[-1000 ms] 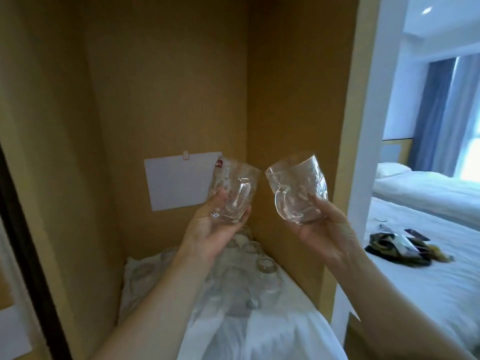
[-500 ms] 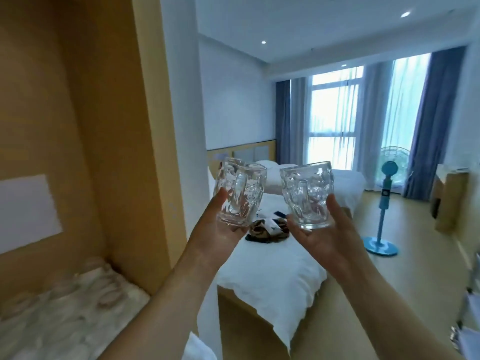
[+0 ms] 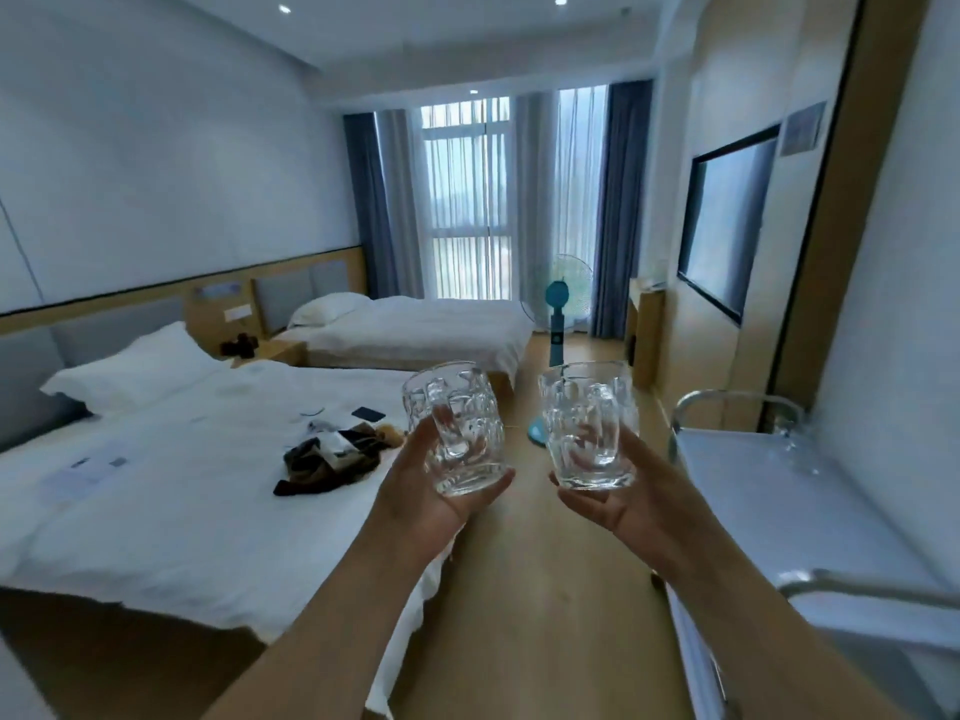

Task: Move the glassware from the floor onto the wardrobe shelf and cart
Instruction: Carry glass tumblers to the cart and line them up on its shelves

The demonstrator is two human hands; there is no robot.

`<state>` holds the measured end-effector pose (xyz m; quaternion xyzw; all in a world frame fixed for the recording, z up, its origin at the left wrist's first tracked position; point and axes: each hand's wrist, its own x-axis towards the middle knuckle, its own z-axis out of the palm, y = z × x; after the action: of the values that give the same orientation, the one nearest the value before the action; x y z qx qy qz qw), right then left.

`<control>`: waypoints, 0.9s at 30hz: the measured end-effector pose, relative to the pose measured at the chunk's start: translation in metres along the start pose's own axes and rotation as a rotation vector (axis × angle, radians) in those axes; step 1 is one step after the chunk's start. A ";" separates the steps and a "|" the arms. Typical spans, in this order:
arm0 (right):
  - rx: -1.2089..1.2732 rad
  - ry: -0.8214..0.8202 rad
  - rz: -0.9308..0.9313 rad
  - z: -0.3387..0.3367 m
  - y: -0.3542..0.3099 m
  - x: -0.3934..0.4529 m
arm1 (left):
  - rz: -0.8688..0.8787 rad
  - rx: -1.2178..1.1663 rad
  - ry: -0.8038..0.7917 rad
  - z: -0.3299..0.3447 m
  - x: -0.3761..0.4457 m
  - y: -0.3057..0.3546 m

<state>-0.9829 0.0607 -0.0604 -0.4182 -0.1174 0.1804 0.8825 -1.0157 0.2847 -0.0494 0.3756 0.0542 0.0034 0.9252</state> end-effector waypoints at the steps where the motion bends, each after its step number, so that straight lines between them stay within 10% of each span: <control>1: 0.006 0.012 -0.005 -0.013 -0.003 0.004 | -0.030 0.019 -0.016 0.004 0.015 -0.010; 27: 0.041 0.695 -0.279 -0.222 -0.035 0.223 | -0.696 0.174 -0.500 0.059 0.445 -0.117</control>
<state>-0.6936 -0.0215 -0.1590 -0.4165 0.1372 -0.0919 0.8940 -0.5707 0.1807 -0.1317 0.4007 -0.0481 -0.4042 0.8208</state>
